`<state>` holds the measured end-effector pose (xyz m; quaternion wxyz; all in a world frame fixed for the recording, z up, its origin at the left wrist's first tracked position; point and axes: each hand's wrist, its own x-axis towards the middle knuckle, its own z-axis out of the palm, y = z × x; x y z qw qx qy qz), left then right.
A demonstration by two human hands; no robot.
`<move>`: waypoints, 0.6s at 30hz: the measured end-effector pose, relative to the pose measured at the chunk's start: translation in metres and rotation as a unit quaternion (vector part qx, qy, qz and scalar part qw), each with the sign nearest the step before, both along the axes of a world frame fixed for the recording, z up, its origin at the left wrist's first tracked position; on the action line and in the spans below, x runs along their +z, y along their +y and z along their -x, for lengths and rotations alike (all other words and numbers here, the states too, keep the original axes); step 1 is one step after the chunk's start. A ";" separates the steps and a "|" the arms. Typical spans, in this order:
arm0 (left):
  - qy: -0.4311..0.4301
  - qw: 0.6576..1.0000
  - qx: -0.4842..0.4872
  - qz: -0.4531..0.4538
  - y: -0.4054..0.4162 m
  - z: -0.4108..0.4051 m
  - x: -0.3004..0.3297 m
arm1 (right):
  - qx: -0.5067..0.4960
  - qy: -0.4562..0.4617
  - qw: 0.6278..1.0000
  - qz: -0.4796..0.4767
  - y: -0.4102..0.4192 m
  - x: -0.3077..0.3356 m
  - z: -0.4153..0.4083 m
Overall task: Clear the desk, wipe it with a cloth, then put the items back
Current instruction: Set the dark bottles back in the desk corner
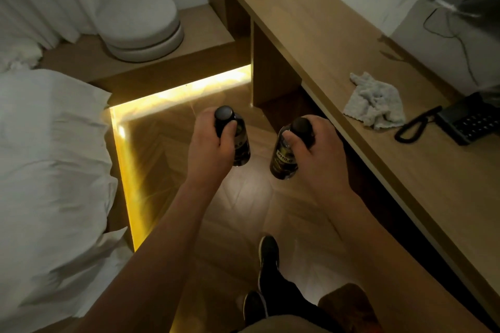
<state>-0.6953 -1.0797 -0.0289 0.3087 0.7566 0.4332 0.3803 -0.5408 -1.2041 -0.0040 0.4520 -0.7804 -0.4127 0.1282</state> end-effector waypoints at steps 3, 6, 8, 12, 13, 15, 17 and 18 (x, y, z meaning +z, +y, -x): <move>0.017 1.000 0.007 0.006 0.032 -0.013 0.004 | 0.012 0.001 1.000 -0.014 0.037 0.000 -0.019; 0.020 1.000 0.009 0.012 0.065 -0.028 0.011 | 0.023 0.003 0.999 -0.023 0.074 0.001 -0.039; 0.013 1.000 0.021 0.008 0.086 -0.038 0.016 | 0.036 0.006 0.999 -0.021 0.099 0.003 -0.052; 0.009 0.999 0.037 0.007 0.130 -0.055 0.022 | 0.040 0.009 0.999 -0.023 0.148 0.007 -0.071; 0.010 0.999 0.039 0.010 0.142 -0.058 0.022 | 0.042 0.010 0.999 -0.026 0.160 0.007 -0.074; 0.016 0.999 0.042 0.011 0.167 -0.065 0.023 | 0.044 0.011 0.999 -0.029 0.186 0.006 -0.082; 0.020 0.999 0.043 0.008 0.195 -0.071 0.020 | 0.043 0.012 0.999 -0.024 0.216 0.004 -0.089; 0.021 0.999 0.041 0.005 0.210 -0.074 0.018 | 0.039 0.015 0.999 -0.023 0.231 0.002 -0.092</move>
